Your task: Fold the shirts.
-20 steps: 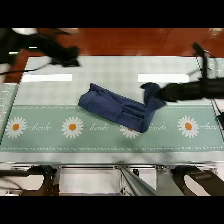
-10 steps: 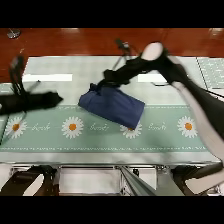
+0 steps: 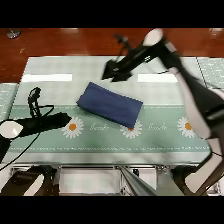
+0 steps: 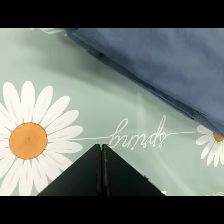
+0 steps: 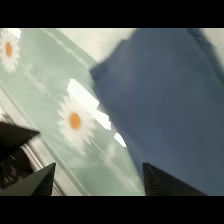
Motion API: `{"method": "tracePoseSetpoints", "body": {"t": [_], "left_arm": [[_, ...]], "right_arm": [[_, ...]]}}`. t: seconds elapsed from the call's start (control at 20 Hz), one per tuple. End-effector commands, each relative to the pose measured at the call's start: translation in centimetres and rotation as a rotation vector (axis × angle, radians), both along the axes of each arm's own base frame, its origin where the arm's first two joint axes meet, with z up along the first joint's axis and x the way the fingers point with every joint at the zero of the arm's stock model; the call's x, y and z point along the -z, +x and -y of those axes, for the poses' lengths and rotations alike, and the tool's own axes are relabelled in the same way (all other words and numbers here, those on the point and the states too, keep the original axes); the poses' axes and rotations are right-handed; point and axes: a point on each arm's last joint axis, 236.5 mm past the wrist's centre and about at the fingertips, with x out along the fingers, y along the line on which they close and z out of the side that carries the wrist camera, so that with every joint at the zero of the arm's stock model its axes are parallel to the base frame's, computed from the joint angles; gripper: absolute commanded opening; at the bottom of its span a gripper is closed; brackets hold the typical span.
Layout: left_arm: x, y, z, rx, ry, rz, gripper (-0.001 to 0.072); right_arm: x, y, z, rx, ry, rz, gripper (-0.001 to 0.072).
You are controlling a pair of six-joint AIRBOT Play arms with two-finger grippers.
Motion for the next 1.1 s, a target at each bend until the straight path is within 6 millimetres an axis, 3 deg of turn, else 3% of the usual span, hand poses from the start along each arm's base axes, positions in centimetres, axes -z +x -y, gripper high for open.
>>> {"method": "tracePoseSetpoints", "body": {"t": [0.0,0.05,0.15,0.25,0.4,0.5,0.85,0.9,0.95,1.0,1.05], "left_arm": [[0.3,-0.1,0.0,-0.002,0.0,-0.003,0.0018],[0.3,-0.1,0.0,-0.002,0.0,-0.003,0.0018],[0.3,-0.1,0.0,-0.002,0.0,-0.002,0.0018],[0.4,-0.1,0.0,-0.002,0.0,-0.005,0.0018],[0.5,-0.1,0.1,-0.005,-0.006,-0.013,0.0018],[0.3,0.2,0.2,-0.014,-0.017,-0.002,0.0018],[0.5,1.2,0.0,-0.028,-0.009,0.025,0.0018],[0.8,1.2,-0.1,-0.028,-0.008,0.015,0.0018],[1.0,1.2,-0.1,-0.028,-0.006,0.006,0.0018],[1.2,1.2,0.0,-0.028,-0.006,-0.002,0.0018],[1.4,1.1,-0.1,-0.028,-0.005,-0.008,0.0018]], "right_arm": [[-3.2,-1.5,13.8,0.061,-0.289,0.107,0.0623],[-3.5,-1.3,17.0,0.168,-0.353,0.157,0.0622],[-2.1,-2.4,21.0,0.405,-0.358,0.198,0.0623],[2.8,-5.7,22.5,0.611,-0.332,0.146,0.0622],[10.8,-10.4,19.4,0.81,-0.156,-0.021,0.0623],[14.3,-12.3,16.7,0.834,-0.067,-0.139,0.0623],[18.2,-10.9,8.6,0.652,-0.01,-0.333,0.0619],[18.5,-10.9,7.3,0.608,-0.009,-0.362,0.0571],[18.5,-10.8,6.0,0.556,-0.005,-0.37,0.0323],[17.9,-10.2,4.9,0.492,0.009,-0.343,0.0012],[16.3,-8.9,4.0,0.431,0.038,-0.287,0.0022]]}}
